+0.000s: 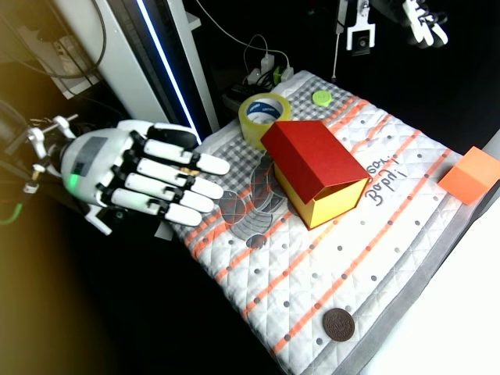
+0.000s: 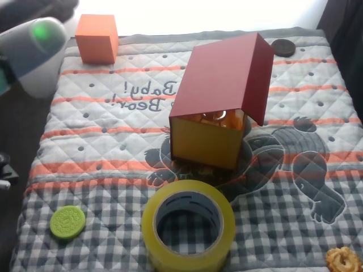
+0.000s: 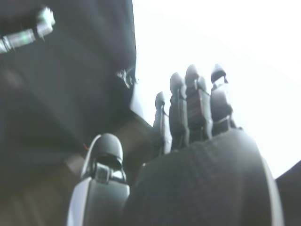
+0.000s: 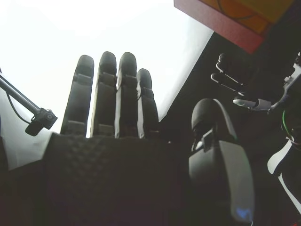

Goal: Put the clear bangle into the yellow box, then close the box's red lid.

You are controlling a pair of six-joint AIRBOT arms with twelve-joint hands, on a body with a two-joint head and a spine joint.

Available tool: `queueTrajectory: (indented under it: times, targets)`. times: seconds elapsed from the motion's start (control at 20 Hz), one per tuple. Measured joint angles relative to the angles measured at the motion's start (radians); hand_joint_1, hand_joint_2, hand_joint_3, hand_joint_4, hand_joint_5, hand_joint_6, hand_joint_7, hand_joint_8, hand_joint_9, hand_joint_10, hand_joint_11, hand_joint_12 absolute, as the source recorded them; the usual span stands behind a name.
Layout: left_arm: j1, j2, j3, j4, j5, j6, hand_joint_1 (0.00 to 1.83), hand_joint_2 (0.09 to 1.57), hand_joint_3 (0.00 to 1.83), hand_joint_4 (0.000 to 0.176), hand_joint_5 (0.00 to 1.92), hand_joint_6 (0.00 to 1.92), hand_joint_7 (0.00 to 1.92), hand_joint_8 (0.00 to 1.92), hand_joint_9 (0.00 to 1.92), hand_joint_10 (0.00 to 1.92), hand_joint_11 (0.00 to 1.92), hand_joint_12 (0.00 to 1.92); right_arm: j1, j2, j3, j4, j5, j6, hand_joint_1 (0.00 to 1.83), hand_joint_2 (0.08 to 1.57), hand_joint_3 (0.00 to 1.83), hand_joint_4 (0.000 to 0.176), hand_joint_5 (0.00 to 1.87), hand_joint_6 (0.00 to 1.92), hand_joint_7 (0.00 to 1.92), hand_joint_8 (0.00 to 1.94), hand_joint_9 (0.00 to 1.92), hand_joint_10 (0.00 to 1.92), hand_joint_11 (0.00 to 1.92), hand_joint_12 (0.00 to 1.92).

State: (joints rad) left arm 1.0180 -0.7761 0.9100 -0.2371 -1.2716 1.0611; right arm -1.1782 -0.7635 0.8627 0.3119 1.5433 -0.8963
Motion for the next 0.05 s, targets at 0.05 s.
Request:
queueTrajectory:
  times: [0.05]
  targets:
    - [0.021, -0.008, 0.021, -0.015, -0.037, -0.075, 0.49, 1.13, 0.0, 0.046, 0.15, 0.0, 0.21, 0.0, 0.17, 0.0, 0.0, 0.47, -0.004, 0.001, -0.001, 0.0, 0.002, 0.0, 0.28, 1.32, 0.0, 0.0, 0.28, 0.0, 0.46, 0.0, 0.45, 0.02, 0.3, 0.1]
